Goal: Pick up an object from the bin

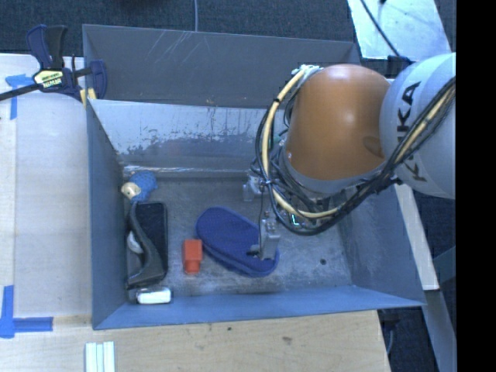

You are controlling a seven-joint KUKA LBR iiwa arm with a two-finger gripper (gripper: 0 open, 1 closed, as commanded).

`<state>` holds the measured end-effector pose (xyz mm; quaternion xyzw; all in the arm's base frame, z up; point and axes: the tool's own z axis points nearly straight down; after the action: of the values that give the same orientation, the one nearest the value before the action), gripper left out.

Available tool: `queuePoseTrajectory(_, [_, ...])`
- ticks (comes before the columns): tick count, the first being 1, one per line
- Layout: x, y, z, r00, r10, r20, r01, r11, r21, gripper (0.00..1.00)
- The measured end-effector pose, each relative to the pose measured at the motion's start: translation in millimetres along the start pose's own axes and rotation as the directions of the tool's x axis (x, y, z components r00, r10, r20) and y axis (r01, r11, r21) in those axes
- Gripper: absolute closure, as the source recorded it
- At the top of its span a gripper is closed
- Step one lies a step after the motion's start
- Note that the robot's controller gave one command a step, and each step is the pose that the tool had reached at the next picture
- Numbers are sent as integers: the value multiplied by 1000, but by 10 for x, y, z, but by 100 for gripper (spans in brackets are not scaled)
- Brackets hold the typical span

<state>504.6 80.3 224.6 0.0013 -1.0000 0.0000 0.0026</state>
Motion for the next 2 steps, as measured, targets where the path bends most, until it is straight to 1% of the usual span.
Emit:
queuePoseTrajectory(1, [193,32,923,1000,16,-2,-16,1000,1,0])
queuePoseTrajectory(2, [-28,-91,1525,962,272,9,-272,962,-4,0])
